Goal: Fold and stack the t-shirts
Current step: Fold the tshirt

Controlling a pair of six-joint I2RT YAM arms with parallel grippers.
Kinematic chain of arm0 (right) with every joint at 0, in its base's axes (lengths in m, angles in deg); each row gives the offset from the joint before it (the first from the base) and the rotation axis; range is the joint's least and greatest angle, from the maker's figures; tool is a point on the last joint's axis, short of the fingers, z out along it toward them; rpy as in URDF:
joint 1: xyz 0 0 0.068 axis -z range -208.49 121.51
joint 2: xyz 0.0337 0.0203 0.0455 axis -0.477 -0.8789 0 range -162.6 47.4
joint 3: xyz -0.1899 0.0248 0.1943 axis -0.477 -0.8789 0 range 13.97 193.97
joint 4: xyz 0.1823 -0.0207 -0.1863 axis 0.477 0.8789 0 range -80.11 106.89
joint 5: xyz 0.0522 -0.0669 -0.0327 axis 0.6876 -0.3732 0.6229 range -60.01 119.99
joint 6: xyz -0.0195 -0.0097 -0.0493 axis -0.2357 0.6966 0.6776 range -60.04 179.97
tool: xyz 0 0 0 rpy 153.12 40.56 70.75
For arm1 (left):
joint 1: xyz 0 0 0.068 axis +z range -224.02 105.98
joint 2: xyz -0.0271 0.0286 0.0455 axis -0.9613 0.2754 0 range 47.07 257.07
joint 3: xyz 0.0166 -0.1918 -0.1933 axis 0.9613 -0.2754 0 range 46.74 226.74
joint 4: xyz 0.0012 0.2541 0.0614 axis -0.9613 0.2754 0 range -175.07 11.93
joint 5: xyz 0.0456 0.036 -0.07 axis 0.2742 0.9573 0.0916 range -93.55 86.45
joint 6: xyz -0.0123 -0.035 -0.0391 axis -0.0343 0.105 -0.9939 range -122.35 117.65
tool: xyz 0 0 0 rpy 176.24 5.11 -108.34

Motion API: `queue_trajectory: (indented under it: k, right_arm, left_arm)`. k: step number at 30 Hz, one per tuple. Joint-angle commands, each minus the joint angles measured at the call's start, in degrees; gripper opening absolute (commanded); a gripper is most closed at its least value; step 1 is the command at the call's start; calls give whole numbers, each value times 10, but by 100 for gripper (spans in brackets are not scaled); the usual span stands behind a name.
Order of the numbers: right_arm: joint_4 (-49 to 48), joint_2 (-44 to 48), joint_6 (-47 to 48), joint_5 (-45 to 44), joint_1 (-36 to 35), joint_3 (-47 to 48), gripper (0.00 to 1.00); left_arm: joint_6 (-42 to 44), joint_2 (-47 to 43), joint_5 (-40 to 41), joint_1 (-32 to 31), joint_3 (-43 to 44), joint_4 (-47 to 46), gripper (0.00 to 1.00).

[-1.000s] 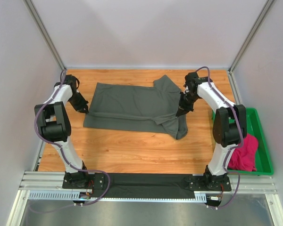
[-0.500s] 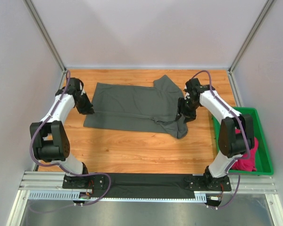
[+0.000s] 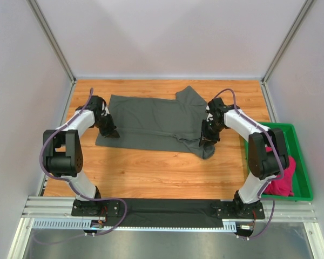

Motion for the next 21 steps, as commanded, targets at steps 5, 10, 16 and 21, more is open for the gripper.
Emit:
queue_trajectory:
  k: [5, 10, 16, 21]
  right_arm:
    - [-18, 15, -7, -3, -10, -34, 30]
    - [-20, 25, -5, -8, -16, -63, 35]
    - [-29, 27, 2, -14, -16, -63, 30]
    - [3, 39, 13, -88, -15, -21, 0]
  left_arm:
    - [-10, 37, 2, 3, 20, -10, 8]
    - [-11, 61, 16, 4, 30, -3, 8]
    - [-7, 77, 42, 4, 41, 6, 7]
    - [-6, 118, 88, 4, 65, 46, 4]
